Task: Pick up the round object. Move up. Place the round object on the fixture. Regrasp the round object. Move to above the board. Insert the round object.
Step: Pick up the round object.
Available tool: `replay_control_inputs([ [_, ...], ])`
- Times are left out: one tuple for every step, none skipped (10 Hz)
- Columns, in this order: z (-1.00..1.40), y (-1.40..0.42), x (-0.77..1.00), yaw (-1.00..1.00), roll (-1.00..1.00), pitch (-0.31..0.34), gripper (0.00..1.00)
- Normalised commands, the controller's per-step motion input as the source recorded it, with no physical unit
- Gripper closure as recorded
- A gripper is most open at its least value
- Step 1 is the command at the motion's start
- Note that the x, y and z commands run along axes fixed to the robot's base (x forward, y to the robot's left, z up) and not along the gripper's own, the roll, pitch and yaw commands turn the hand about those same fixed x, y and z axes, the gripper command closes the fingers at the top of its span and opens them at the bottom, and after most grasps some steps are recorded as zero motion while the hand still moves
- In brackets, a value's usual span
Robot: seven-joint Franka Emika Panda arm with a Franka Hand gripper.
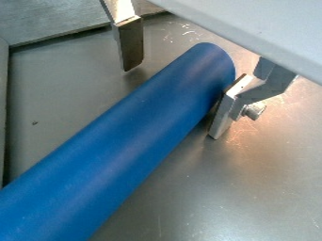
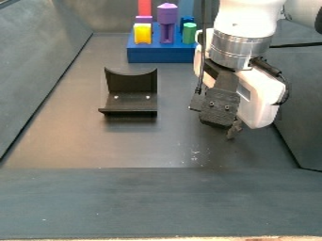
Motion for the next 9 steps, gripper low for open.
replay_control_inputs([
  [-0.07, 0.00, 0.00, -0.07, -0.15, 0.000, 0.00],
  [-0.14, -0.06, -0.07, 0.00, -0.41, 0.000, 0.00],
  [0.00, -0.12, -0.05, 0.03, -0.50, 0.026, 0.00],
  [-0.05, -0.35, 0.00, 0.04, -0.50, 0.056, 0.00],
  [-0.05, -0.36, 0.00, 0.04, -0.50, 0.060, 0.00],
  [-0.15, -0.28, 0.00, 0.00, -0.45, 0.044, 0.00],
  [-0.17, 0.00, 0.00, 0.03, -0.19, 0.000, 0.00],
  [-0.03, 0.00, 0.00, 0.00, -0.02, -0.009, 0.00],
  [0.00, 0.00, 0.00, 0.00, 0.01, 0.000, 0.00],
])
